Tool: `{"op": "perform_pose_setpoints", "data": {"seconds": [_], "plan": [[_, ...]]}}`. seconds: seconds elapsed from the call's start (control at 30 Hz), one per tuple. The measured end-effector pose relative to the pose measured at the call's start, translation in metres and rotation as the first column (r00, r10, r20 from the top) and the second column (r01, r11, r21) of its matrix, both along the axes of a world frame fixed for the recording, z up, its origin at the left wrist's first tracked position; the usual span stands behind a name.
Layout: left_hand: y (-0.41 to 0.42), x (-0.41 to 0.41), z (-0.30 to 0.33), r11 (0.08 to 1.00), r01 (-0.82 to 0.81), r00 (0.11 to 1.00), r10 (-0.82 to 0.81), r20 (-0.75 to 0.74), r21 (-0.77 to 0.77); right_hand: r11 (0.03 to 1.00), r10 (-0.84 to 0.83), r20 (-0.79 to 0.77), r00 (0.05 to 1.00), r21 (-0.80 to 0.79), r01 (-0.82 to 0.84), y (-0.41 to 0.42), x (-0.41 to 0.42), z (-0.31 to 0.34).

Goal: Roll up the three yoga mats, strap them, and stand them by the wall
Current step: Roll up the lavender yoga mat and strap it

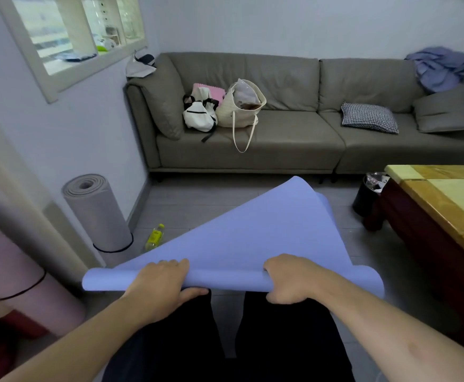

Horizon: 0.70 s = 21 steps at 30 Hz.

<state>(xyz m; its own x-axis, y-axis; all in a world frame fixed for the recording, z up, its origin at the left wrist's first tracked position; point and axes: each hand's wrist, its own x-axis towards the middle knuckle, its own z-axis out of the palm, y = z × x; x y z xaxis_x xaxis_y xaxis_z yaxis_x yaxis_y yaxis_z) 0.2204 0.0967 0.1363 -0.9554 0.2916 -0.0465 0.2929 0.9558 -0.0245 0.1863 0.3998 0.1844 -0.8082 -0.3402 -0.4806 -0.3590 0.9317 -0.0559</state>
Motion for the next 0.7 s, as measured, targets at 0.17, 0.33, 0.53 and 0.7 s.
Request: {"op": "perform_pose_setpoints", "data": {"seconds": [0.17, 0.33, 0.53, 0.7], "plan": [[-0.005, -0.008, -0.001, 0.999, -0.033, 0.998, 0.034, 0.045, -0.009, 0.998, 0.053, -0.274, 0.96, -0.029, -0.064, 0.004, 0.016, -0.012], [-0.003, -0.009, 0.004, 0.996, -0.069, 0.995, 0.073, 0.071, -0.052, 0.995, 0.047, -0.581, 0.813, -0.048, -0.092, 0.002, 0.031, -0.039], [-0.001, 0.007, 0.012, 0.997, -0.057, 0.995, 0.053, 0.086, 0.044, 0.997, -0.011, -0.406, 0.914, -0.071, -0.02, 0.008, 0.031, -0.038], [0.004, 0.012, 0.016, 0.982, -0.155, 0.966, 0.128, 0.223, 0.107, 0.984, -0.109, -0.183, 0.977, -0.156, 0.081, 0.01, 0.02, -0.032]]}}
